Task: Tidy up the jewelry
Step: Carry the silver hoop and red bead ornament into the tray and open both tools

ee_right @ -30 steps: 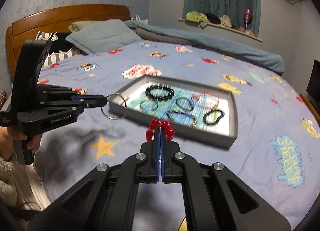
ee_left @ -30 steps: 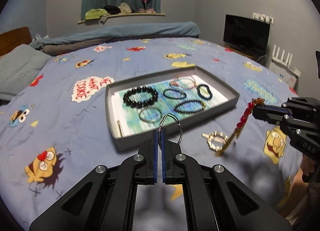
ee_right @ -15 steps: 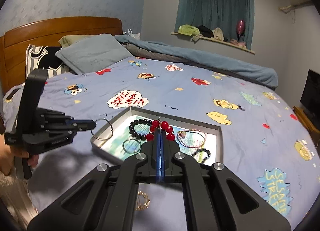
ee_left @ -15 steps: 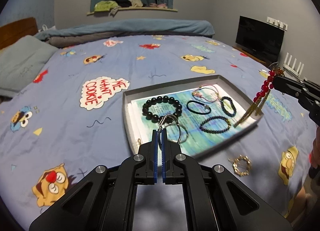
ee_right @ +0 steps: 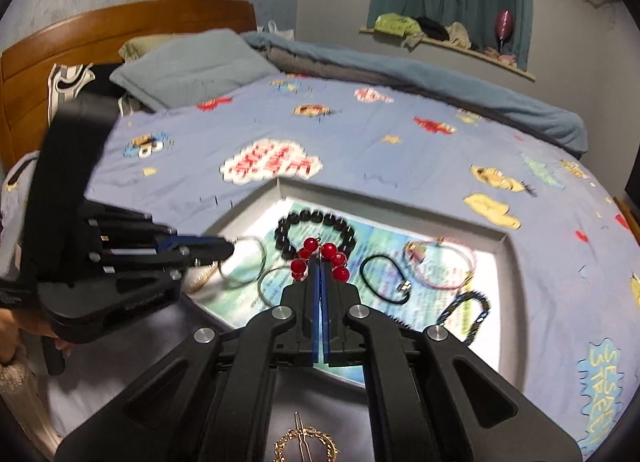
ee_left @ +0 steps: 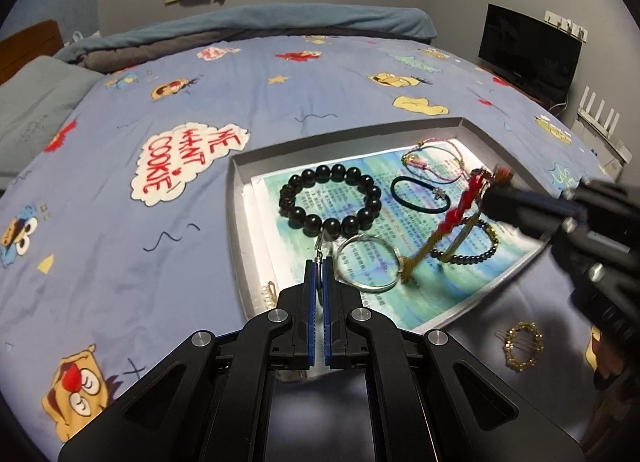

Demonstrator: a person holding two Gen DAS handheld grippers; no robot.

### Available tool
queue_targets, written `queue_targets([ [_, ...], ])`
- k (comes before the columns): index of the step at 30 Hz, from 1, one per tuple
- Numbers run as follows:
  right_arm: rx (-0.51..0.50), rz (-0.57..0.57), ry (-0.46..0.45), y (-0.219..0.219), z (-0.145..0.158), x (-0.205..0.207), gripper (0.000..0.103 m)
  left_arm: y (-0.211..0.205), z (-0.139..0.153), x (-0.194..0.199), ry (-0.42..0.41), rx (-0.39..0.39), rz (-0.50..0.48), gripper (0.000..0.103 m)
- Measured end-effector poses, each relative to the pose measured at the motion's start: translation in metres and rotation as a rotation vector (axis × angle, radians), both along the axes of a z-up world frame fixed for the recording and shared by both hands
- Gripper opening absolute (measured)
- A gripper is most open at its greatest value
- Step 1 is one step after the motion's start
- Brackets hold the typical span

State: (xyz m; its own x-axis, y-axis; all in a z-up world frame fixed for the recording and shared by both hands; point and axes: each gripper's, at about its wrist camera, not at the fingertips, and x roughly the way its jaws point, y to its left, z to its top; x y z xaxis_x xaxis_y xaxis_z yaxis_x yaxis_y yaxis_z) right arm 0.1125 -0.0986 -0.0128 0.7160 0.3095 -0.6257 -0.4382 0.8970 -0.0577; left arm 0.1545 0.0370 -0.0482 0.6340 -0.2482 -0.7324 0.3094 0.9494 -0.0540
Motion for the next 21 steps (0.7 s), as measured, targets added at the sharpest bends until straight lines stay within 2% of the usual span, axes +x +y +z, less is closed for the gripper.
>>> queue_targets([
  [7,-0.014,-0.030,0.068,-0.002,-0.024,0.018,0.001,0.005,-0.010,0.010,0.021,0.002,0.021,0.004],
  [16,-0.027,-0.055,0.097,-0.001,-0.038,0.031,0.000,0.006,-0.018,0.025,0.069,0.023,0.047,0.004],
  [21,-0.024,-0.071,0.102,-0.001,-0.041,0.037,0.001,0.005,-0.020,0.028,0.063,0.046,0.050,0.004],
])
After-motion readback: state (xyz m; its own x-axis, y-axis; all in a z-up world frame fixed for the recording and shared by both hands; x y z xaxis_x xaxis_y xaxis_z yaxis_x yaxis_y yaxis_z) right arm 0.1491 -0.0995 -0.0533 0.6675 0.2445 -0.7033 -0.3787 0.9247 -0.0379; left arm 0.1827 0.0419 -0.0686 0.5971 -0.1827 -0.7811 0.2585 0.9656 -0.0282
